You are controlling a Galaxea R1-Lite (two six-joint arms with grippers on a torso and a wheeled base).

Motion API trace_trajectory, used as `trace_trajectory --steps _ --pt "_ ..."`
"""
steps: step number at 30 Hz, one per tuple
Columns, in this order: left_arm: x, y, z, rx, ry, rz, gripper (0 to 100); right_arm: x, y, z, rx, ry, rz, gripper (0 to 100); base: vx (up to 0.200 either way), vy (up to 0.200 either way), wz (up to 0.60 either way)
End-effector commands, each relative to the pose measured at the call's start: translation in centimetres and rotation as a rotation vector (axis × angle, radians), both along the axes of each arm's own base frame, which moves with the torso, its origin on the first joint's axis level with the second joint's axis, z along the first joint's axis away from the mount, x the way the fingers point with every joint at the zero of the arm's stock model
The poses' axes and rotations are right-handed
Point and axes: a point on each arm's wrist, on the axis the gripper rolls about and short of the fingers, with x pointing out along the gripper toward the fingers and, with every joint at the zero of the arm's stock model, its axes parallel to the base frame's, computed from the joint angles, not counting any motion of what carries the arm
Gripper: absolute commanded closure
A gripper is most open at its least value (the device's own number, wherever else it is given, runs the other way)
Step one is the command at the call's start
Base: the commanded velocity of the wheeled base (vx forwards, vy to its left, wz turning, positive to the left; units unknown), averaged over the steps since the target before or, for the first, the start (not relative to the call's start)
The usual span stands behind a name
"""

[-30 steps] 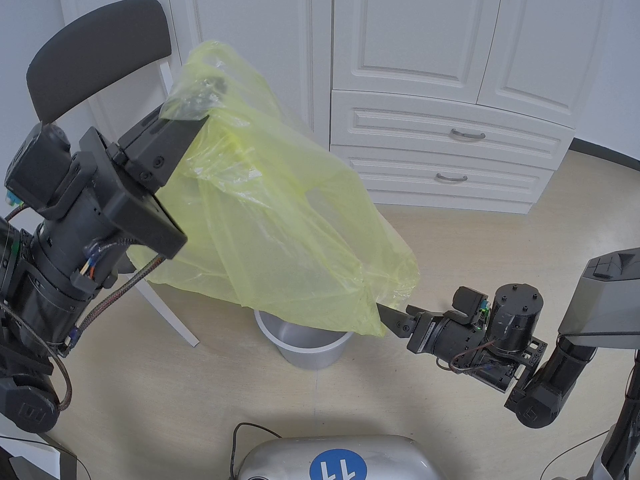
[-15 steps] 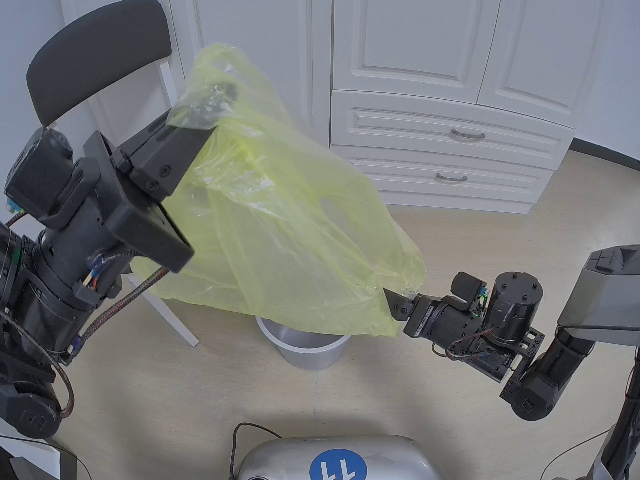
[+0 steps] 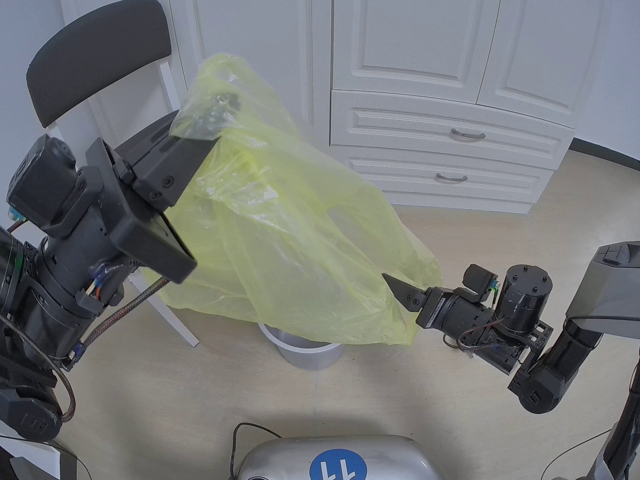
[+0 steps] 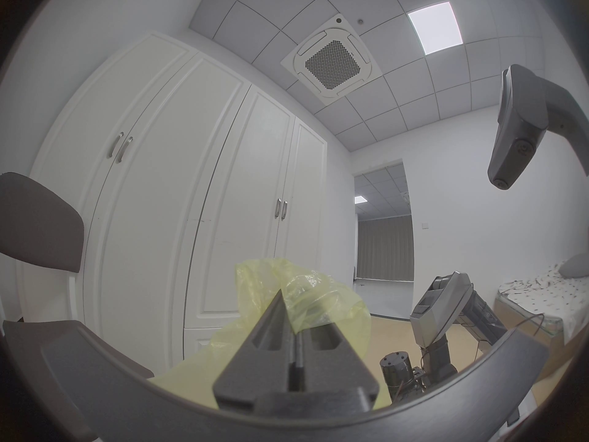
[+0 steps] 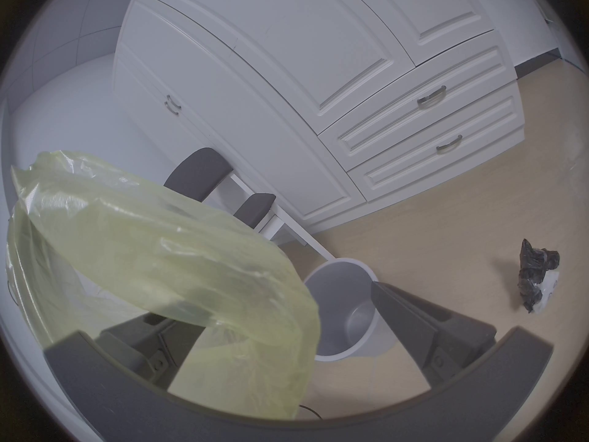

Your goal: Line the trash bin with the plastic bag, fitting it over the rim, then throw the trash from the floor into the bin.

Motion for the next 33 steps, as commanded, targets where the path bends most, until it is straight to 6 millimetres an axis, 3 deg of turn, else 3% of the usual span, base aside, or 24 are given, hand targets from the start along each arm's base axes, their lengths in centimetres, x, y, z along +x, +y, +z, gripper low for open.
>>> trace_trajectory --steps 1,9,10,25,33 --pt "0.0 0.0 -0.1 0.003 0.002 -0.001 100 -0.1 -0.2 0.5 0.01 -0.022 -0.003 0 0.0 0.0 0.0" --pt "0.0 -0.1 -0.1 0.003 0.004 -0.002 100 0.0 -0.6 0.6 0.002 -0.033 -0.015 0 0.0 0.0 0.0" --pt "0.0 -0.1 -0.1 0.003 0.004 -0.002 100 0.0 -0.6 0.6 0.002 -0.033 -0.015 100 0.0 0.0 0.0" --pt "0.8 -0.5 -0.6 0.016 0.026 0.002 100 -0.2 -0.7 1.5 0.011 -0.062 -0.017 100 0.0 0.0 0.0" --pt "3.3 -1.3 -2.1 0.054 0.079 0.039 100 -0.9 -1.0 2.4 -0.072 -0.142 -0.028 100 0.0 0.0 0.0"
